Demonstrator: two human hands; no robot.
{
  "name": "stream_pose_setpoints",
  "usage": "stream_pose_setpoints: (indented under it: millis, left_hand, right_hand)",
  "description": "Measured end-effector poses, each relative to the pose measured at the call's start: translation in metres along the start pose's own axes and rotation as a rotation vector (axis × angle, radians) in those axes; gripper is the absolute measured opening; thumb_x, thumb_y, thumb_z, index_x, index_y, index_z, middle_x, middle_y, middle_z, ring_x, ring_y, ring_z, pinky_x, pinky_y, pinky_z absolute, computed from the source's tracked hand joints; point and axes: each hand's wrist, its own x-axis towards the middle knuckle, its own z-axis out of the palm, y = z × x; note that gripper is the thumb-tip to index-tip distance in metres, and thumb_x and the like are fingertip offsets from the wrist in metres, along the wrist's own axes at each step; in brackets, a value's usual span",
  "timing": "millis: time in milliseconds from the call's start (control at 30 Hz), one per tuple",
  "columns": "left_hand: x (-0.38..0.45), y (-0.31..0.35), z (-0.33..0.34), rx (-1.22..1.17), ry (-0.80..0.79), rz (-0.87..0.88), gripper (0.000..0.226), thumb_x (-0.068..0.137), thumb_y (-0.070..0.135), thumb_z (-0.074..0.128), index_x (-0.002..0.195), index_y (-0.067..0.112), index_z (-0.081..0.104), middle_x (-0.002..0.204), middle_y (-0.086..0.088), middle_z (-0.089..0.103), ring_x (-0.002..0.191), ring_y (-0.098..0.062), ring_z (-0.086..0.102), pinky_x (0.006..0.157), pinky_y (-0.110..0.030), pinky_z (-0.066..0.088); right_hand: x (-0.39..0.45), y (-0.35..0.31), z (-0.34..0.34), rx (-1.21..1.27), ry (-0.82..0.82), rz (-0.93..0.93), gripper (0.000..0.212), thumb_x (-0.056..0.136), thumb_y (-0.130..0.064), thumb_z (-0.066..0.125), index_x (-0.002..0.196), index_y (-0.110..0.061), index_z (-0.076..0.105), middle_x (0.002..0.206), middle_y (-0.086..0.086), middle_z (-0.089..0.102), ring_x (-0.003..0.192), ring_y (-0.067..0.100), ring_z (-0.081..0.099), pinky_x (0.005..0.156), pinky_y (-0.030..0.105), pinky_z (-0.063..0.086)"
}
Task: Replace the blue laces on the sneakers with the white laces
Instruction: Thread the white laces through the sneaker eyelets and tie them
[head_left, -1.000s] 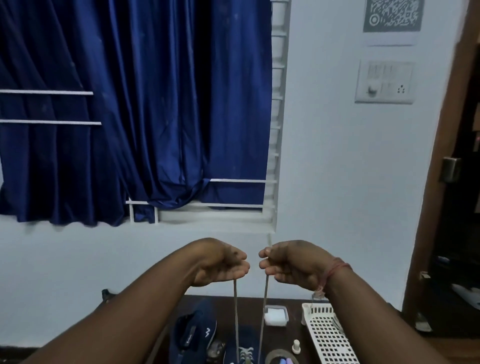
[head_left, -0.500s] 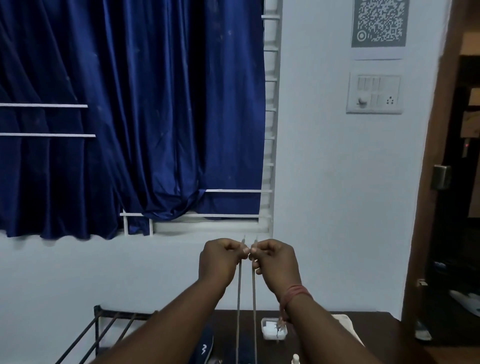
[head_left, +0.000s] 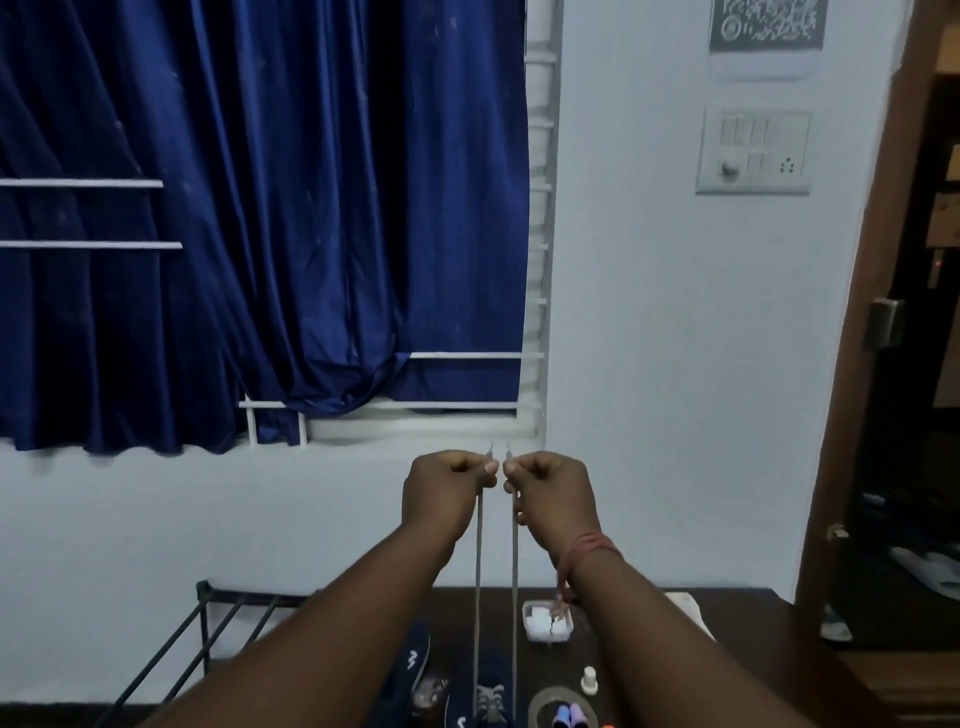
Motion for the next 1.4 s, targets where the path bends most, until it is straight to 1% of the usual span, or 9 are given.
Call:
stream_pose_setpoints:
  millis: [233,467,600,800,1000,1133,1200,1333,1400]
  left_hand:
    - [-0.017,-0.084,0.011,-0.135,-0.102,-0.295,0.027,0.102,0.008,0.048,0.103,0.012,0.075,0.088,-0.004,0.068,0.073,-0.015,0.059,0.064,-0.023,0.044]
    - [-0.061,-0.195,0.019,-0.257,-0.161,-0.491,0.038,0.09,-0.002,0.066,0.124,0.004,0.05,0.082,-0.014,0.075,0.059,-0.014,0.063,0.059,-0.028,0.049]
    - [-0.065,-0.226,0.017,-0.245,-0.255,-0.57,0.025,0.092,0.005,0.067,0.111,-0.01,0.063,0.076,-0.014,0.072,0.055,-0.012,0.059,0.055,-0.022,0.05]
    - [-0.055,-0.232,0.014,-0.304,-0.258,-0.585,0.015,0.093,0.006,0.063,0.103,-0.002,0.072,0.073,-0.012,0.067,0.054,-0.01,0.056,0.048,-0.018,0.044]
    - [-0.044,-0.216,0.013,-0.204,-0.172,-0.444,0.011,0.093,0.01,0.065,0.094,0.006,0.075,0.079,-0.008,0.076,0.065,-0.011,0.064,0.061,-0.026,0.051]
    - [-0.035,-0.183,0.016,-0.374,-0.213,-0.344,0.015,0.091,0.024,0.069,0.097,0.013,0.076,0.095,-0.012,0.076,0.078,-0.018,0.069,0.073,-0.038,0.056]
    - [-0.03,-0.171,0.019,-0.437,-0.22,-0.332,0.019,0.087,0.031,0.071,0.097,0.016,0.077,0.095,-0.008,0.076,0.081,-0.015,0.068,0.074,-0.037,0.055]
    - [-0.014,-0.154,0.019,-0.728,-0.172,-0.325,0.015,0.093,0.02,0.062,0.096,0.01,0.072,0.101,-0.005,0.074,0.098,-0.017,0.067,0.086,-0.031,0.055]
    - [0.0,-0.14,0.018,-0.922,-0.167,-0.362,0.015,0.101,0.015,0.053,0.098,0.009,0.067,0.104,-0.009,0.074,0.096,-0.019,0.072,0.081,-0.031,0.057]
  right_hand:
    - [-0.027,0.073,0.011,-0.046,-0.061,0.185,0.029,0.086,-0.01,0.055,0.063,-0.017,0.07,0.058,0.004,0.066,0.056,0.025,0.065,0.064,0.043,0.06]
    - [-0.069,0.176,0.03,0.033,-0.178,0.436,0.009,0.081,0.004,0.056,0.085,0.003,0.064,0.069,0.021,0.071,0.059,0.032,0.067,0.062,0.044,0.061]
    - [-0.089,0.204,0.038,0.088,-0.33,0.478,0.012,0.088,0.008,0.053,0.09,0.006,0.065,0.069,0.019,0.07,0.064,0.029,0.069,0.059,0.03,0.057]
    - [-0.087,0.21,0.037,0.21,-0.377,0.45,0.018,0.093,0.007,0.05,0.09,0.003,0.068,0.077,0.02,0.071,0.066,0.02,0.067,0.065,0.029,0.058]
    - [-0.074,0.202,0.035,0.219,-0.468,0.402,0.025,0.093,-0.006,0.065,0.112,0.006,0.054,0.09,0.024,0.069,0.067,0.022,0.064,0.059,0.033,0.057]
    - [-0.078,0.193,0.04,0.108,-0.669,0.217,0.027,0.092,-0.011,0.066,0.118,-0.012,0.06,0.107,0.002,0.073,0.09,0.009,0.07,0.071,0.019,0.053]
    - [-0.086,0.186,0.047,0.106,-0.707,0.207,0.016,0.098,-0.015,0.059,0.114,-0.017,0.061,0.093,-0.004,0.073,0.072,0.004,0.066,0.061,0.016,0.048]
    - [-0.092,0.181,0.055,0.187,-0.716,0.238,0.023,0.098,-0.036,0.053,0.113,-0.02,0.06,0.087,0.017,0.068,0.068,0.037,0.055,0.054,0.033,0.043]
    - [-0.093,0.178,0.056,0.155,-0.795,0.239,0.026,0.098,-0.035,0.054,0.116,-0.017,0.059,0.094,0.014,0.07,0.068,0.04,0.058,0.053,0.034,0.044]
